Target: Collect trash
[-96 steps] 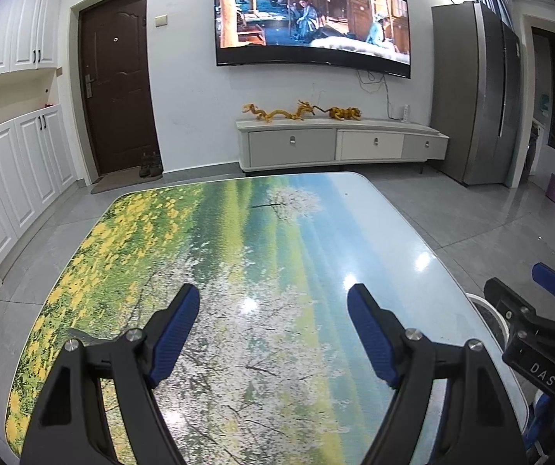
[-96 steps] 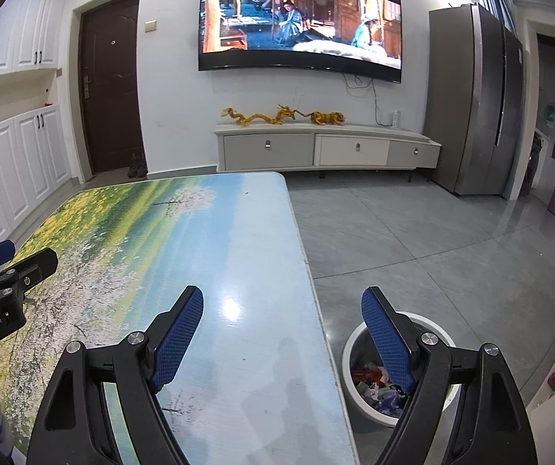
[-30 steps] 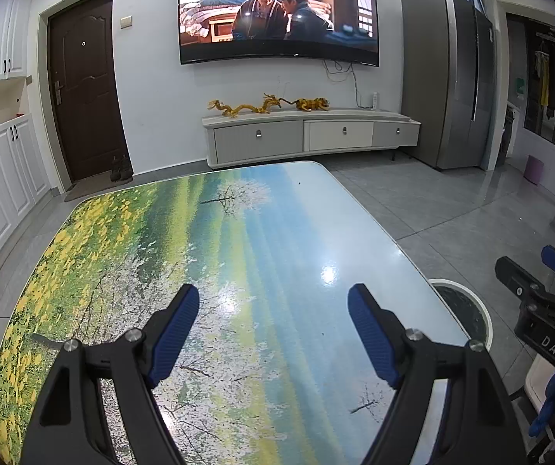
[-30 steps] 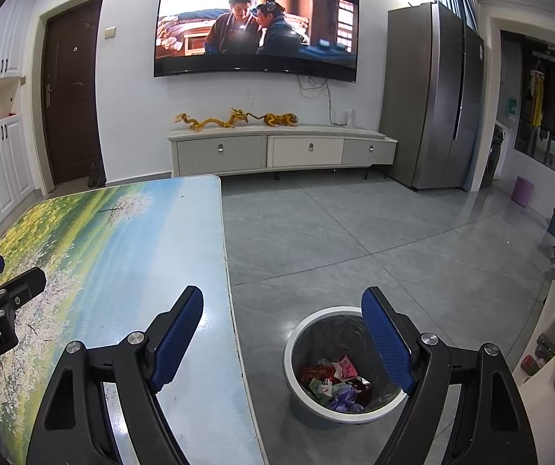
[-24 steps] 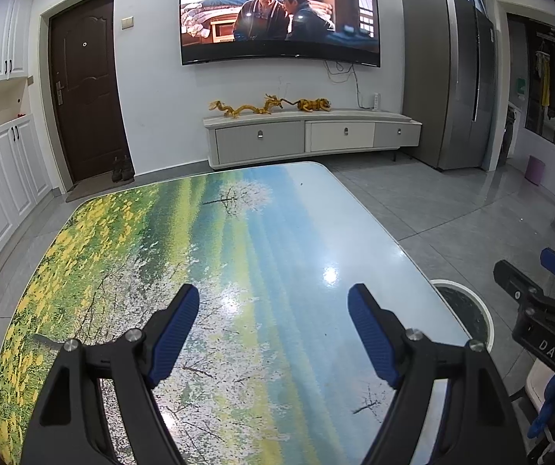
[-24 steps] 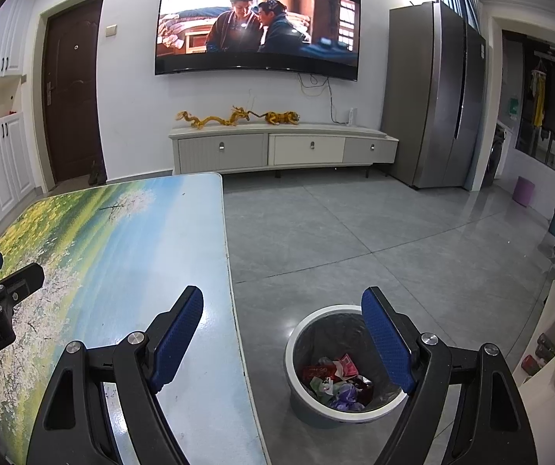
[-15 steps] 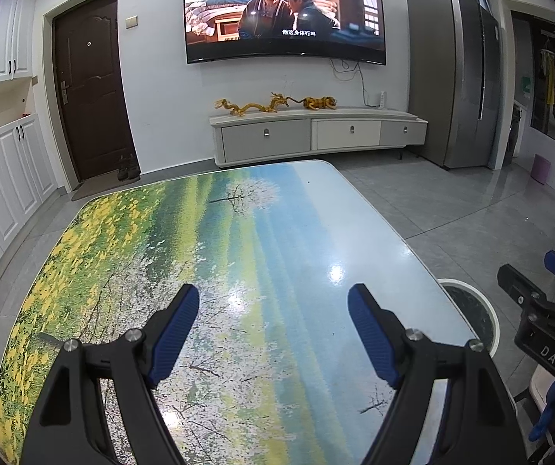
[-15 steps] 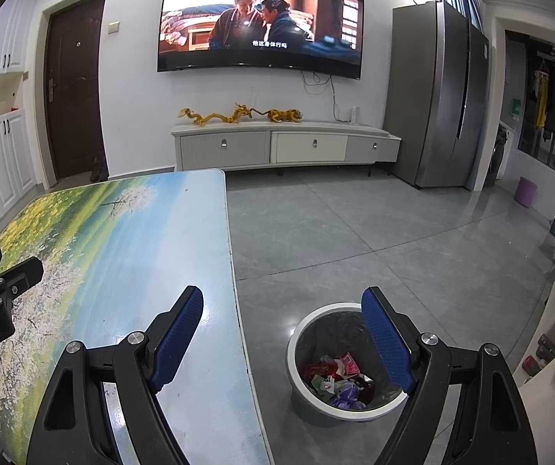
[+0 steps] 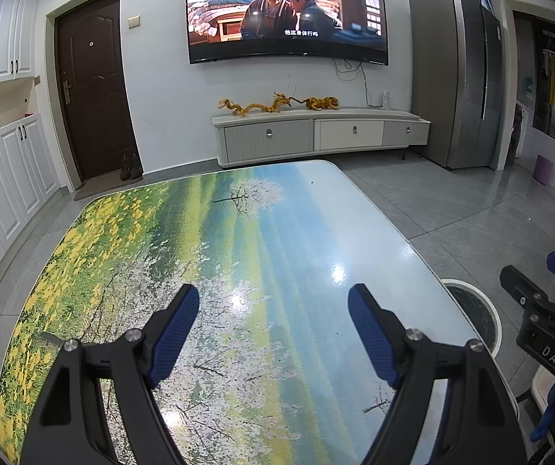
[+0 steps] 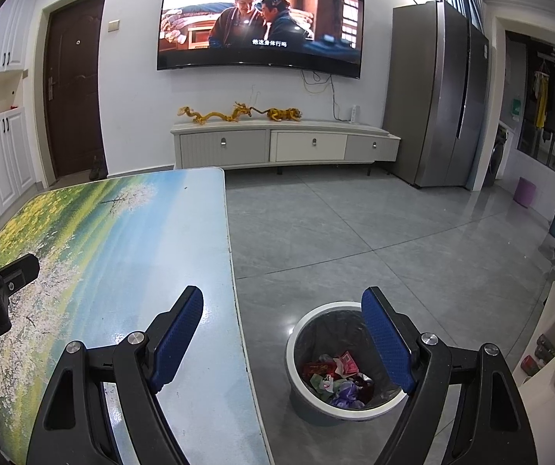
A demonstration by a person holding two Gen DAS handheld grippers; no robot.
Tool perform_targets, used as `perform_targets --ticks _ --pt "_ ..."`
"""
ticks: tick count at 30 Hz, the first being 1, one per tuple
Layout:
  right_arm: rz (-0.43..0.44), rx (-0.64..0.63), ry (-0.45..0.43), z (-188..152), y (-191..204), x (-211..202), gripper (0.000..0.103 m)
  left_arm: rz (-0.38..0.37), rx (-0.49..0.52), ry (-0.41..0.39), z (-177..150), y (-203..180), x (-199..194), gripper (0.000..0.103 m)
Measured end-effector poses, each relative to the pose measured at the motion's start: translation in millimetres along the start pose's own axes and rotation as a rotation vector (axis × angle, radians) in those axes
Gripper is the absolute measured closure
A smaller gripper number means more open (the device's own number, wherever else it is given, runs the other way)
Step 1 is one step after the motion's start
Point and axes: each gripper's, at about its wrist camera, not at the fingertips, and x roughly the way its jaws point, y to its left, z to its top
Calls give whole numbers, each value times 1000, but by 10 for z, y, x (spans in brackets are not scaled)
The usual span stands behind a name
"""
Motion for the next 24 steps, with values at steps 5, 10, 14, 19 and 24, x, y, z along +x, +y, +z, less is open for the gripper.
perform_targets --ticks 5,10,14,19,24 --pt "-1 1 1 0 -13 3 20 0 1 0 -5 -5 -2 25" --pt "0 0 1 1 -17 2 20 -1 1 -1 -7 -6 -5 25" --pt "-1 0 0 5 -17 5 20 -3 1 1 -9 -10 -2 25" --pt "-1 -1 1 6 -24 4 20 -5 0 1 -8 -16 5 25" --pt "-3 -1 -1 -4 -34 -2 20 -5 0 0 -6 -23 9 25"
